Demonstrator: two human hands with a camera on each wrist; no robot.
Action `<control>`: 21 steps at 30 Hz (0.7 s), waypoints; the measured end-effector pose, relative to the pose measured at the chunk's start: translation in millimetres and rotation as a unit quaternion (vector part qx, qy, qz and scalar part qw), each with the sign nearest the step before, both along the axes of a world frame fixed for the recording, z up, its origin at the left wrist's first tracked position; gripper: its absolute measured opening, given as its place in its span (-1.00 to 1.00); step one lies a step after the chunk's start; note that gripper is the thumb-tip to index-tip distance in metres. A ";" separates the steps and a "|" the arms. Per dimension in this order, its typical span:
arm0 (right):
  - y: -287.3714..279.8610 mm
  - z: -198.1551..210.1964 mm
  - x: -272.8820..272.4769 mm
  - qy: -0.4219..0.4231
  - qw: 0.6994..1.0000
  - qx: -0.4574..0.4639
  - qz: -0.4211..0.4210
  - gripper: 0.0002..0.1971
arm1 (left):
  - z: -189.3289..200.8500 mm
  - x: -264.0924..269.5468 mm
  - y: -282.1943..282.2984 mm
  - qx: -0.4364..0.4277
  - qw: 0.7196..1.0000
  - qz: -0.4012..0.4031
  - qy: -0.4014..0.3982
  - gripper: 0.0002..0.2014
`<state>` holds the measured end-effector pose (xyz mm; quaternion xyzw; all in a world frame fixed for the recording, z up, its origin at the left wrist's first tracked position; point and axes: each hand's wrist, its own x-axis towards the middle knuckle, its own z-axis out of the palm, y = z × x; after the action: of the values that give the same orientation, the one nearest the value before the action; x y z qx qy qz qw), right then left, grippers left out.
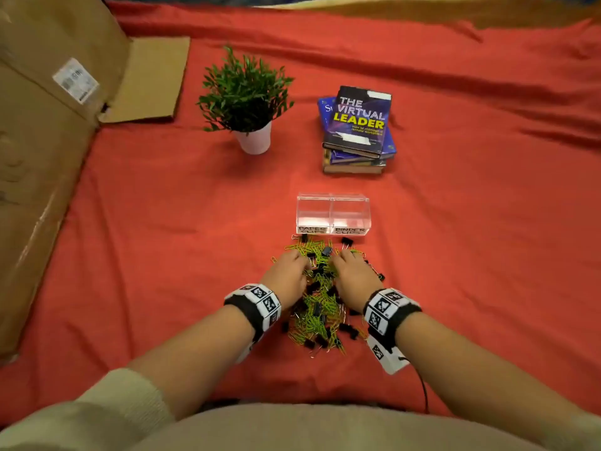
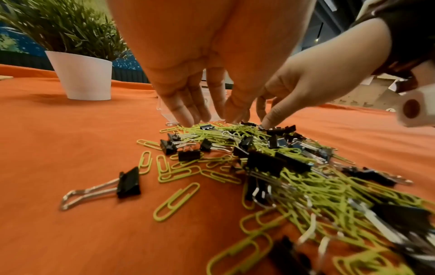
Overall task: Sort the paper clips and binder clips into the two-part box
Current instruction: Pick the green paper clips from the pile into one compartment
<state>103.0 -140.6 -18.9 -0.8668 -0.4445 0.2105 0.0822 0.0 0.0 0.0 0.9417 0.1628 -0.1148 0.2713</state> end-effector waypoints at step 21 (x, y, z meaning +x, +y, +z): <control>28.4 -9.7 13.7 0.023 0.999 -0.010 -0.031 -0.76 | -31.6 15.3 12.6 0.032 0.999 0.011 0.035 -0.81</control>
<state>116.8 -112.2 -28.7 -0.8758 -0.4134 0.2322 0.0900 15.3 12.6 -31.6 0.9435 0.1857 -0.1396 0.2362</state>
